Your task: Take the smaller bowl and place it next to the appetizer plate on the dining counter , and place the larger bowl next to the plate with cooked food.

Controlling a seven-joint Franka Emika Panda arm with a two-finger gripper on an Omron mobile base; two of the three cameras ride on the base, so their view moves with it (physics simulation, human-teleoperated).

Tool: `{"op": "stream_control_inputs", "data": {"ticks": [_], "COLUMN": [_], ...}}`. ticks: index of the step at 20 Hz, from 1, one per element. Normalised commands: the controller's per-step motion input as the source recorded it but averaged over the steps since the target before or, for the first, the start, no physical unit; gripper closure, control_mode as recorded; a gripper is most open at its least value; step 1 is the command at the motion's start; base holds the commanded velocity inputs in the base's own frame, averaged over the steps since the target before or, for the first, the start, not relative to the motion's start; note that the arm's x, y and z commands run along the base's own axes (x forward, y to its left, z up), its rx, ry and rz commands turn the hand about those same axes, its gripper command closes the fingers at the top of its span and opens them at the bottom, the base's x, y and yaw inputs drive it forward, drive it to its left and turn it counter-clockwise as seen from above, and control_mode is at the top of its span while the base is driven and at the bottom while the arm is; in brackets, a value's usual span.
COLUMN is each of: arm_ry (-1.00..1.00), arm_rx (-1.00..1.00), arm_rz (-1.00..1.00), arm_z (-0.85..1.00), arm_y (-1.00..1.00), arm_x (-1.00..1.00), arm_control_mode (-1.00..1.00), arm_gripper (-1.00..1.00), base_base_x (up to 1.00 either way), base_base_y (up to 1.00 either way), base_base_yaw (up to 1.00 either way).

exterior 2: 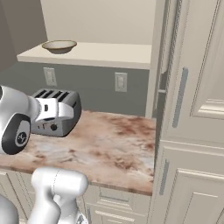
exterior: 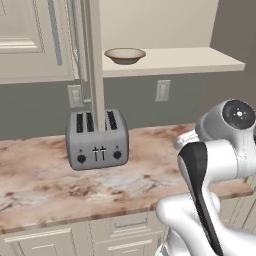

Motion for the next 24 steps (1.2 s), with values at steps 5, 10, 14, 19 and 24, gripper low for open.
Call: {"op": "stream_control_inputs", "data": {"ticks": [5, 10, 14, 19, 24], "arm_ry": [0.06, -0.03, -0.18, -0.33, -0.06], "arm_rx": [0.00, 0.06, 0.30, 0.32, 0.21], "arm_rz": [0.00, 0.00, -0.08, -0.09, -0.01], "arm_z": [-0.02, 0.00, 0.01, 0.18, 0.47], "arm_y": [0.00, 0.02, 0.06, 0.24, 0.06], "arm_x": [0.12, -0.07, -0.19, -0.14, 0.00], "arm_control_mode": [-1.00, -1.00, -1.00, -1.00, -1.00], "arm_gripper": [-1.00, -1.00, -1.00, -1.00, -1.00], "base_base_x": [0.00, 0.00, 0.00, 0.00, 0.00], "base_base_y": [0.00, 0.00, 0.00, 0.00, 0.00], "base_base_yaw": [0.00, 0.00, 0.00, 0.00, 0.00]}}
